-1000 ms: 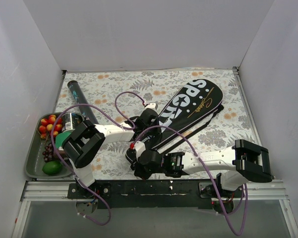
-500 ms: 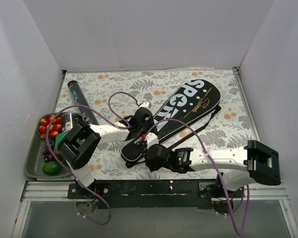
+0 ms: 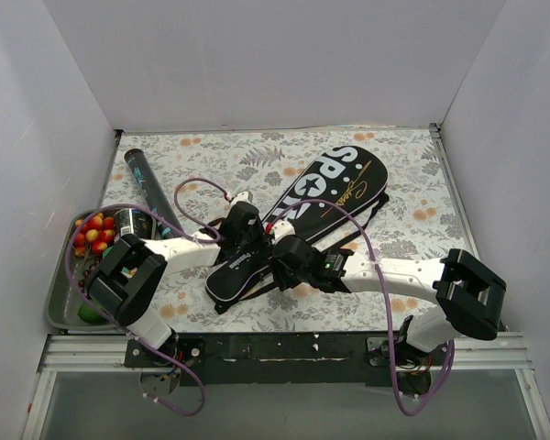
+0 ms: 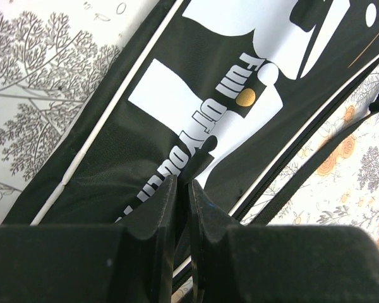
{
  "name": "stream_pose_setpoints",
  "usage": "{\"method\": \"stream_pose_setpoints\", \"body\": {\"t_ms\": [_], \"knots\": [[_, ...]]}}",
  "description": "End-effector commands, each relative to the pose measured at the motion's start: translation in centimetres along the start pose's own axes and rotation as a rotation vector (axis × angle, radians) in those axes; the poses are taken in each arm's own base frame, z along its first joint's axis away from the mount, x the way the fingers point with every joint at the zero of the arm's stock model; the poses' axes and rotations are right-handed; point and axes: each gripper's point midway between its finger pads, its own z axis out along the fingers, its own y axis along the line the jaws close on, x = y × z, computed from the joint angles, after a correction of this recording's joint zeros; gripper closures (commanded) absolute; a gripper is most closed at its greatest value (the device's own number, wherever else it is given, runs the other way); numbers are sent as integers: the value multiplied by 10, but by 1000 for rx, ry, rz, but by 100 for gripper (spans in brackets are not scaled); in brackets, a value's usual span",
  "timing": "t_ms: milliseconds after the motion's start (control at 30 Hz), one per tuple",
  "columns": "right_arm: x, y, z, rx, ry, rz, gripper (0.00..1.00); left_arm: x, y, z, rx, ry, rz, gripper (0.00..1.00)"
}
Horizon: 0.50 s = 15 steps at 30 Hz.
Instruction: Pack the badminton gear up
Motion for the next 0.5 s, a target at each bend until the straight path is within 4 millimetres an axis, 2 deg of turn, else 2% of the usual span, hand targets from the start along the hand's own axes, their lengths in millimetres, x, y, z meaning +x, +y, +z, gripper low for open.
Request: {"method": "stream_pose_setpoints", "body": {"t_ms": [0, 200, 467], "knots": [[-21, 24, 2, -98, -34, -16, 50, 30, 48, -9, -149, 61, -78, 100], [-12, 22, 5, -104, -14, -40, 49, 22, 51, -12, -143, 11, -194, 100], [-12, -6, -24, -26, -75, -29, 49, 4, 34, -4, -85, -51, -314, 100]]}}
